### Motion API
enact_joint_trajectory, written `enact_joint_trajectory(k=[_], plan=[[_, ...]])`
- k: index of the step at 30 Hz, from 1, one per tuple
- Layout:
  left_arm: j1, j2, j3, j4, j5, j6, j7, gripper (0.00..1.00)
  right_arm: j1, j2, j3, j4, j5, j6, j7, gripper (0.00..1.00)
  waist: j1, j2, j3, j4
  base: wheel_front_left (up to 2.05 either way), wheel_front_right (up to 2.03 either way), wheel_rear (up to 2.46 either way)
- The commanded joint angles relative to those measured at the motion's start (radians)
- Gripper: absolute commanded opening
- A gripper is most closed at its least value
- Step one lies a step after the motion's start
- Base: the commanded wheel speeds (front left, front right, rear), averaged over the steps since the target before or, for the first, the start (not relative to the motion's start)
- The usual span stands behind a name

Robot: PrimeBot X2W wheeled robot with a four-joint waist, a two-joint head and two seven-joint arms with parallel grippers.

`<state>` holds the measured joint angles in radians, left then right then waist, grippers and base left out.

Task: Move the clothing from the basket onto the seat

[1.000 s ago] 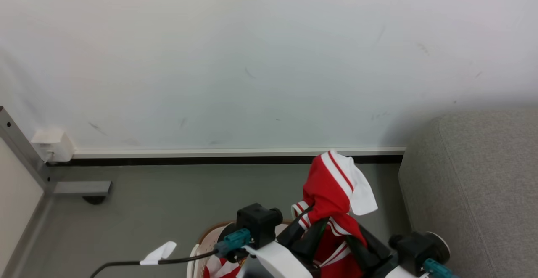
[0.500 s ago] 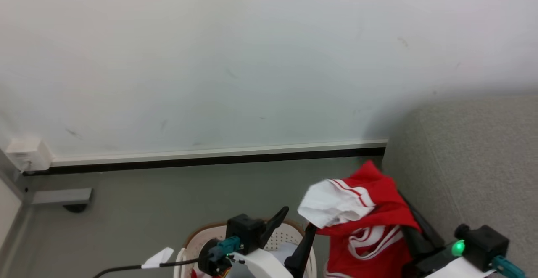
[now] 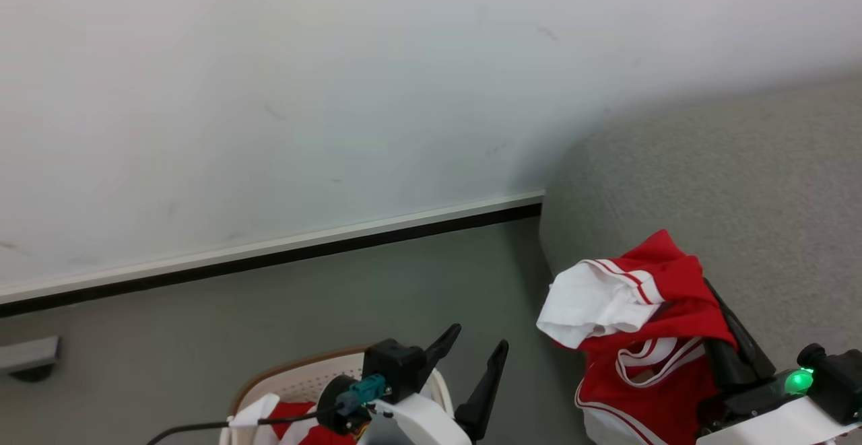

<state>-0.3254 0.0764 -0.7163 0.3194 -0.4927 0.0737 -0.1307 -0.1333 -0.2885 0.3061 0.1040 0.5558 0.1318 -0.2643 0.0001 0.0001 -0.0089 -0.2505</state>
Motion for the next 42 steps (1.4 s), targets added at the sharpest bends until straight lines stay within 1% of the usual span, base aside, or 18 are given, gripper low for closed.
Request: enact_joint_trajectory(k=[1, 7, 13, 17, 19, 21, 23, 25, 27, 32, 37, 39, 40, 42], plan=[[-0.010, 0.001, 0.000, 0.004, 0.011, -0.001, -0.006, 1.00, 0.000, -0.012, -0.011, -0.007, -0.010, -0.002, 0.000, 0.00, -0.0001, -0.0001, 0.013, -0.038, 0.00, 0.00, 0.00], [-0.024, -0.004, -0.009, 0.009, -0.001, -0.005, -0.011, 1.00, -0.017, -0.010, -0.044, -0.006, -0.024, -0.002, 0.000, 0.00, -0.0001, -0.0001, 0.034, -0.083, 0.00, 0.00, 0.00], [-0.051, -0.009, -0.016, 0.001, -0.006, -0.008, -0.009, 1.00, -0.063, -0.009, -0.083, 0.026, -0.043, -0.002, 0.000, 0.00, -0.0001, -0.0001, 0.077, -0.088, 0.00, 0.00, 0.00], [-0.097, -0.005, -0.023, -0.018, 0.016, -0.011, 0.006, 1.00, -0.150, -0.010, -0.145, 0.047, -0.074, -0.002, 0.000, 0.00, -0.0001, -0.0001, 0.152, -0.078, 0.00, 0.00, 0.00], [-0.126, 0.001, -0.023, -0.031, 0.027, -0.010, 0.016, 1.00, -0.206, 0.001, -0.187, 0.064, -0.072, -0.002, 0.000, 0.00, -0.0001, -0.0001, 0.200, -0.074, 0.00, 0.00, 0.00], [-0.160, 0.009, -0.025, -0.044, 0.034, -0.015, 0.025, 1.00, -0.276, -0.010, -0.235, 0.089, -0.095, -0.002, 0.000, 0.00, -0.0001, -0.0001, 0.250, -0.064, 0.00, 0.00, 0.00], [-0.201, 0.015, -0.028, -0.063, 0.049, -0.019, 0.041, 1.00, -0.348, -0.010, -0.271, 0.114, -0.075, -0.002, 0.000, 0.00, -0.0001, -0.0001, 0.310, -0.050, 0.00, 0.00, 0.00], [-0.236, 0.026, -0.023, -0.074, 0.062, -0.019, 0.052, 1.00, -0.423, -0.037, -0.308, 0.141, -0.088, -0.002, 0.000, 0.00, -0.0001, -0.0001, 0.362, -0.034, 0.00, 0.00, 0.00], [-0.269, 0.030, -0.020, -0.088, 0.072, -0.016, 0.062, 1.00, -0.494, -0.048, -0.334, 0.177, -0.078, -0.002, 0.000, 0.00, -0.0001, -0.0001, 0.409, -0.019, 0.00, 0.00, 0.00], [-0.339, 0.035, -0.012, -0.133, 0.094, -0.008, 0.076, 1.00, -0.695, -0.143, -0.410, 0.298, -0.101, -0.002, 0.000, 0.00, -0.0001, -0.0001, 0.516, 0.027, 0.00, 0.00, 0.00], [-0.372, 0.032, -0.011, -0.171, 0.103, 0.002, 0.081, 1.00, -0.869, -0.245, -0.483, 0.426, -0.122, -0.002, 0.000, 0.00, -0.0001, -0.0001, 0.582, 0.072, 0.00, 0.00, 0.00], [-0.380, 0.040, -0.005, -0.187, 0.108, 0.011, 0.085, 1.00, -0.931, -0.282, -0.513, 0.473, -0.136, -0.002, 0.000, 0.00, -0.0001, -0.0001, 0.609, 0.081, 0.00, 0.00, 0.00], [-0.384, 0.045, -0.003, -0.195, 0.112, 0.014, 0.089, 1.00, -0.956, -0.297, -0.530, 0.500, -0.142, -0.002, 0.000, 0.00, -0.0001, -0.0001, 0.624, 0.086, 0.00, 0.00, 0.00], [-0.386, 0.054, -0.003, -0.207, 0.119, 0.019, 0.094, 1.00, -0.986, -0.307, -0.554, 0.556, -0.159, -0.002, 0.001, 0.00, -0.0001, -0.0001, 0.645, 0.095, 0.00, 0.00, 0.00]])
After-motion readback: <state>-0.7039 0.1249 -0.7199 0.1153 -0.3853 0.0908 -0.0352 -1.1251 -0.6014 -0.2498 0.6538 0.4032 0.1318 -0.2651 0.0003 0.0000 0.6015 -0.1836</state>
